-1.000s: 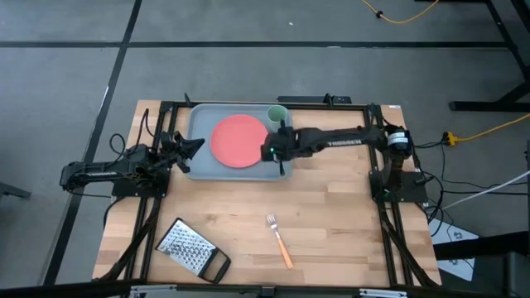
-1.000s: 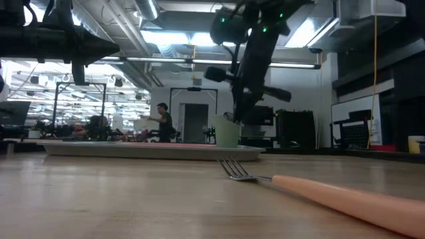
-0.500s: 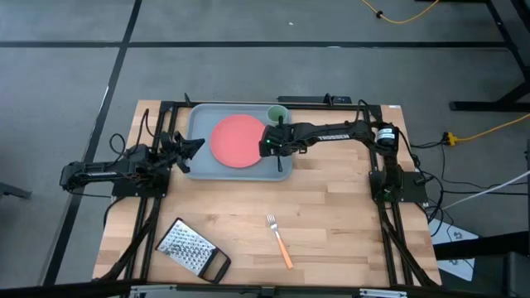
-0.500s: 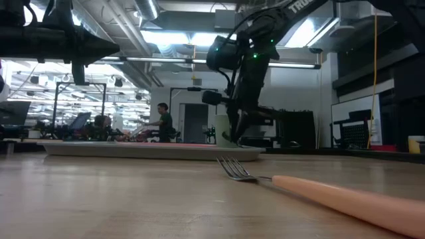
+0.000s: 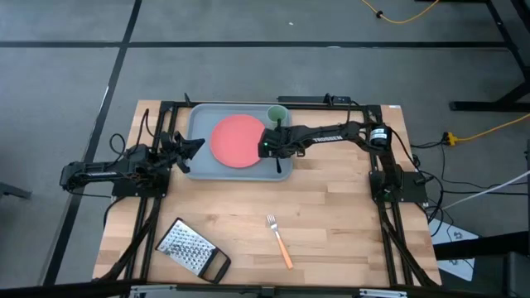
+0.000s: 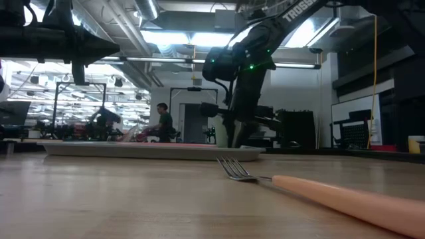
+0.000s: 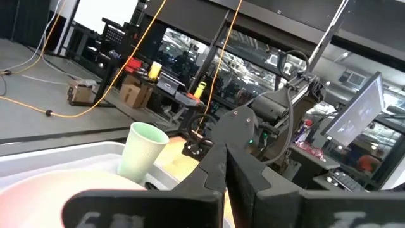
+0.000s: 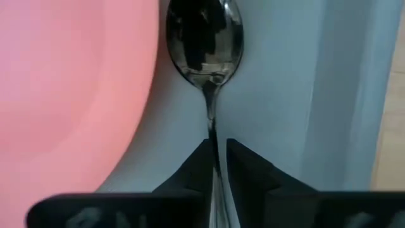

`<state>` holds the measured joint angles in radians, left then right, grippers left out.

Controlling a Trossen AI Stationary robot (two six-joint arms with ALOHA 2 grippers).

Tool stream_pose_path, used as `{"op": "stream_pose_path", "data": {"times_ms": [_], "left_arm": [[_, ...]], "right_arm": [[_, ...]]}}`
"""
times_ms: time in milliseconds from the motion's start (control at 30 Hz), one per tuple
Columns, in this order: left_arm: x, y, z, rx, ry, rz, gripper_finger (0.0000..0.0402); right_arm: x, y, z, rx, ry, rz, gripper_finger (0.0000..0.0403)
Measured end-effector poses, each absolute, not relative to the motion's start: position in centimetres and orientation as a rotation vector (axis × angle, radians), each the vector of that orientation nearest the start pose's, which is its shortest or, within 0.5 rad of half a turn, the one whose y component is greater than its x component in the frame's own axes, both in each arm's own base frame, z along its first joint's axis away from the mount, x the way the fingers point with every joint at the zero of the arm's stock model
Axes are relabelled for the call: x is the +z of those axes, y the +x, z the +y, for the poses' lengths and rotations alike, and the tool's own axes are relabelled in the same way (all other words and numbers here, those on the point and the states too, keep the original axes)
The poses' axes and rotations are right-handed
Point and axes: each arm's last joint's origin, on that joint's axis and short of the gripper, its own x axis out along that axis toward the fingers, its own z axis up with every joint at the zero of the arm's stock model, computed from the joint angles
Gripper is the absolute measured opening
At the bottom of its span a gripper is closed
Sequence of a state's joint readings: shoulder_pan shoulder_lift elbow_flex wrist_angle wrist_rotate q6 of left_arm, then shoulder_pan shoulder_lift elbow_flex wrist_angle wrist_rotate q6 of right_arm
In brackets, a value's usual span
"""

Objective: Pick and place plate/cup/fork/spoon on tray
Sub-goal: Put the black spoon on the gray serving tray beside the pink plate

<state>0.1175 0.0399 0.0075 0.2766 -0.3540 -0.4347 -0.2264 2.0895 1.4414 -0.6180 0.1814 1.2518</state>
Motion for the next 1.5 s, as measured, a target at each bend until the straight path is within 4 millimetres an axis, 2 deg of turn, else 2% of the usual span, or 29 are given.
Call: {"op": "stream_pose_path", "data": {"times_ms": [233,467,600,833,967,1100,1333,1500], "left_arm": [[18.9,9.3,2.1,0.405,-0.453,-0.344,0.0],[18.9,9.3,2.1,0.405,-0.453,-0.343,0.0],[18.9,9.3,2.1,0.405,-0.453,-0.343,0.0],[18.9,9.3,2.1,0.405,-0.453,-0.344,0.0],[18.9,9.3,2.1,0.405,-0.453,-0.344,0.0],[18.9,9.3,2.1,0.406,-0.453,-0.343,0.0],[18.9,9.3,2.1,0.405,-0.453,-0.343,0.0],[18.9,9.3,2.1,0.405,-0.453,-0.344,0.0]], "right_arm": [[14.6,39.7,-9.6,-1.085,1.065,0.889,0.0082],[15.2,39.6,-9.3,-1.066,1.035,0.894,0.0083],[15.6,39.5,-8.4,-1.04,0.992,0.935,0.0083],[15.3,39.2,-5.7,-1.027,0.924,1.044,0.0083],[15.3,39.1,-4.9,-1.018,0.91,1.074,0.0082],[15.2,39.1,-4.7,-1.014,0.907,1.075,0.0068],[15.0,39.6,-4.5,-0.992,0.914,1.048,0.0009],[15.0,39.6,-4.2,-0.988,0.908,1.05,0.0009]]}}
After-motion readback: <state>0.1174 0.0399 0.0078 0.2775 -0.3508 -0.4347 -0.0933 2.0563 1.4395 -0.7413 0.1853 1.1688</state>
